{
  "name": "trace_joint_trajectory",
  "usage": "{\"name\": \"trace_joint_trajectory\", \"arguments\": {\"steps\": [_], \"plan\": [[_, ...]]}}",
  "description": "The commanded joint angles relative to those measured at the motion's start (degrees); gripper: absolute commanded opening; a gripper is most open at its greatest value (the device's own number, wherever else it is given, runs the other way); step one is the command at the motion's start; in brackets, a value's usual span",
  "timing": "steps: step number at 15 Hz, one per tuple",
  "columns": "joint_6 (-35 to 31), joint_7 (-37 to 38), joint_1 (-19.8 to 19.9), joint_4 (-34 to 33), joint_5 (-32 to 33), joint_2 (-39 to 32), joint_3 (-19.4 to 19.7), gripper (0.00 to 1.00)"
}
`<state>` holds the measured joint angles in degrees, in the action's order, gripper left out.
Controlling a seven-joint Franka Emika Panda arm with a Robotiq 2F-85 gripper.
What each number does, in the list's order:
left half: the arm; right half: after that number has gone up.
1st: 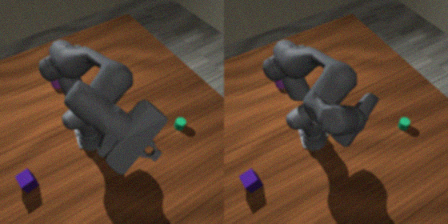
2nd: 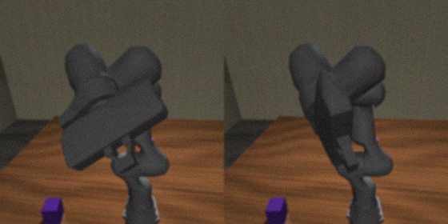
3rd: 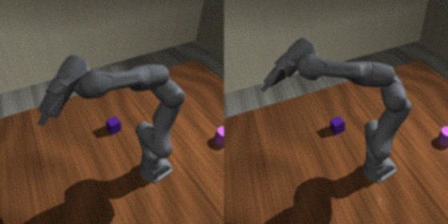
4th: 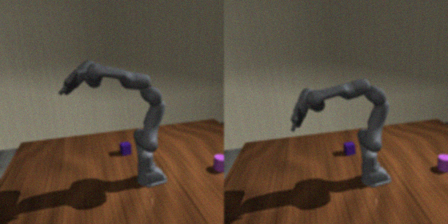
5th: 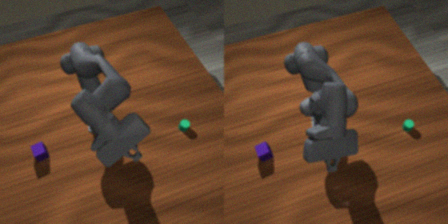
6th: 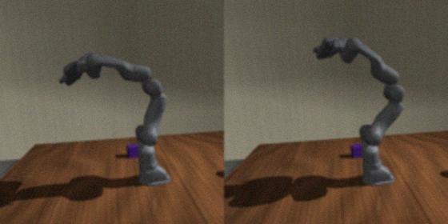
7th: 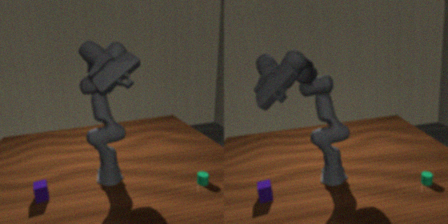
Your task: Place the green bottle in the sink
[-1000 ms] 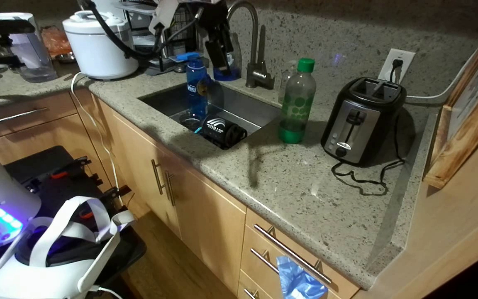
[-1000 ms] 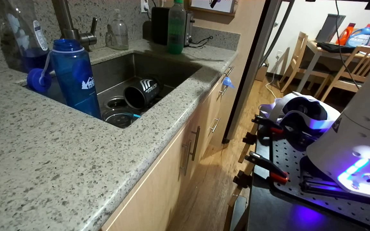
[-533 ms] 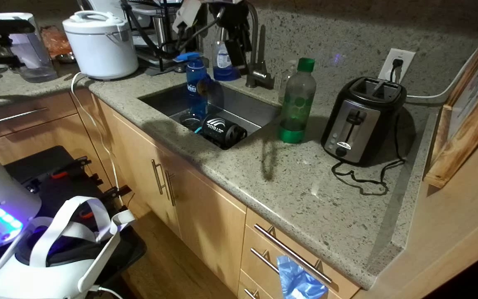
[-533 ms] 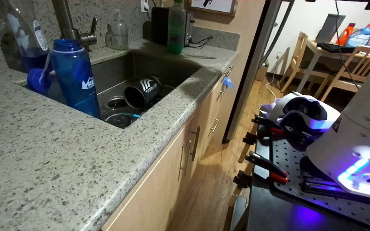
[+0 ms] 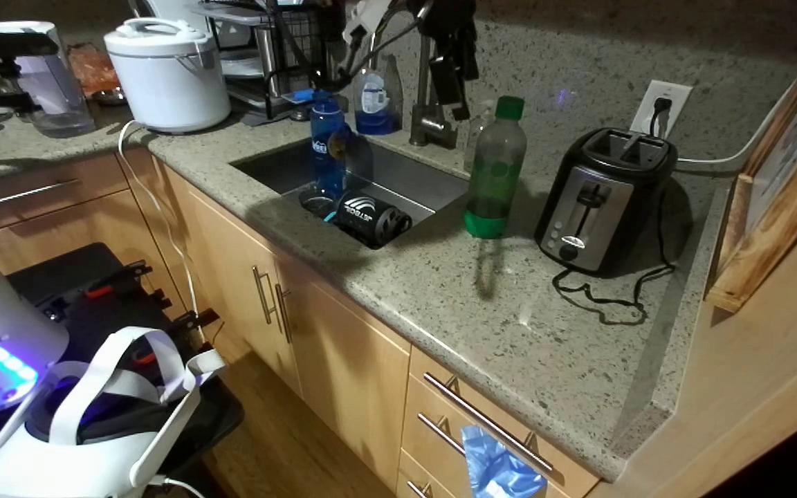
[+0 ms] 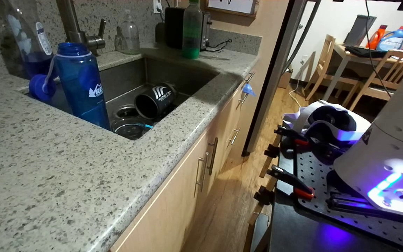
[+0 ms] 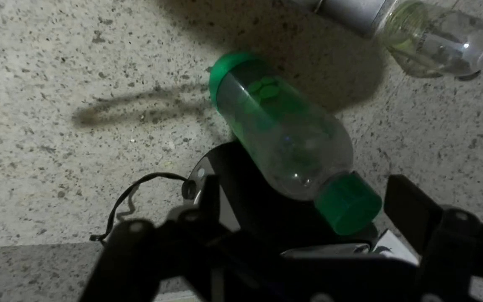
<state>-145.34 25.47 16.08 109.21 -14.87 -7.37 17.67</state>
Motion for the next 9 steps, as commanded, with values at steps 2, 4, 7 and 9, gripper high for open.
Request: {"name": "trace_joint_trajectory", "arguments": {"steps": [2, 4, 7, 9], "plan": [[5.66, 3.96, 1.28, -10.77, -0.64, -6.13, 0.61, 1.0], [7.04, 4.79, 1.54, -14.35, -0.65, -7.69, 0.54, 1.0], [5.17, 3.29, 1.39, -12.75, -0.17, -6.82, 0.29, 1.0], [5.57, 3.3, 1.42, -14.25, -0.18, -7.39, 0.21, 1.0]]}}
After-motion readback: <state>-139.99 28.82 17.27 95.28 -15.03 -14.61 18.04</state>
